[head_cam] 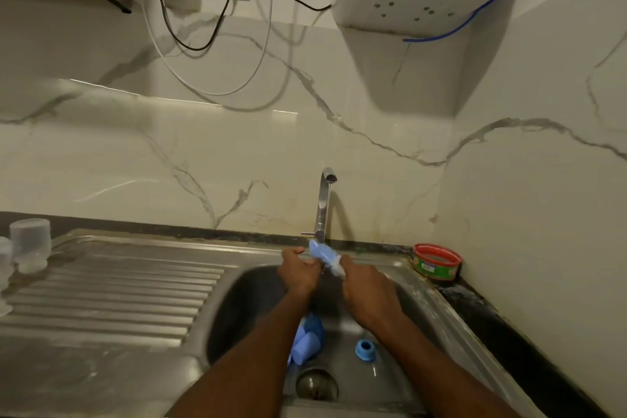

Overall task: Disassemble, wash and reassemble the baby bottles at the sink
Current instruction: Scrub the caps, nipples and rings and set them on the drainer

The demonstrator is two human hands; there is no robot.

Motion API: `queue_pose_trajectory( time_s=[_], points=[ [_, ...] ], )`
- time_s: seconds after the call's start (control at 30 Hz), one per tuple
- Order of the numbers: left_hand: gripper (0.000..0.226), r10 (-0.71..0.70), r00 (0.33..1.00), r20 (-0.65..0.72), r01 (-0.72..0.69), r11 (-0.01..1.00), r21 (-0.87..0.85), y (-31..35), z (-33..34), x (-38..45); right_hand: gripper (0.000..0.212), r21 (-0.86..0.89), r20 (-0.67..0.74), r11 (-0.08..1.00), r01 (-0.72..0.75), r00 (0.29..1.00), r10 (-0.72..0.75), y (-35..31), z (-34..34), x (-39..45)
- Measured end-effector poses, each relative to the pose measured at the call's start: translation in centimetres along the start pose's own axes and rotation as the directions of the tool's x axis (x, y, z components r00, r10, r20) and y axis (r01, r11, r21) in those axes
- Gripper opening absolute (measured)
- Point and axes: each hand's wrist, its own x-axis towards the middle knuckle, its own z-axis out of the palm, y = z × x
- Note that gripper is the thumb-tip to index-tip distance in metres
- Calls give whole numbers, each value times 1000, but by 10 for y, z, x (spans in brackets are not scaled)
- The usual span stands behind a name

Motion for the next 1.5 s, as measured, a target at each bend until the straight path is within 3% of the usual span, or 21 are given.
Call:
queue_pose_trajectory(
  time_s=[0.03,0.1,0.17,0.27,0.37,0.47,0.57,0.63,0.83,0.93,1.03,1.17,1.33,1.4,1.5],
  points=[
    [41,33,999,34,-33,999,3,-1,1,-2,40,-11,-22,999,42,999,-42,-1,0,-3],
    [40,89,991,100,-90,996,5,-3,4,-6,33,-23,-231,984,176,957,-176,5,-1,-5],
    [44,150,976,161,-156,987,29,-3,4,-5,35,7,-286,979,205,938,-195,15,-2,-6],
    [48,159,976,145,-168,985,48,-1,4,1,41,2,-266,992,129,956,-124,16,-7,-1],
    [45,58,995,75,-59,998,11,-2,2,4,34,-58,-309,990,126,941,-138,19,-5,-3],
    [29,-5,997,76,6,1000,-3,-3,0,3,35,-45,-325,988,147,933,-153,20,-4,-7],
    [27,84,984,160,-92,995,41,-5,3,-1,35,-86,-347,969,230,905,-245,17,1,-12],
    [38,165,961,222,-182,982,56,-6,5,-3,33,-100,-361,979,178,910,-203,19,-1,-10],
    [38,302,942,146,-327,925,195,-1,-2,-4,23,-74,-435,984,162,882,-178,38,-10,-7],
    [33,348,928,132,-370,903,217,-7,-5,1,21,-99,-417,972,215,877,-237,32,-7,-14],
    [29,446,870,209,-488,841,236,-12,-2,4,19,-107,-383,959,263,879,-284,27,-1,-15],
    [32,510,807,299,-579,785,221,-12,-3,6,23,-97,-387,972,214,892,-235,31,-6,-11],
    [36,429,894,125,-447,866,223,-12,-5,9,24,-81,-461,975,205,860,-219,34,-13,-13],
    [36,427,887,176,-459,856,236,-14,-4,12,26,-85,-419,968,234,874,-248,27,-10,-18],
    [41,474,849,234,-525,808,269,-15,-1,11,33,-31,-355,989,144,923,-146,23,-7,-17]
  ],
)
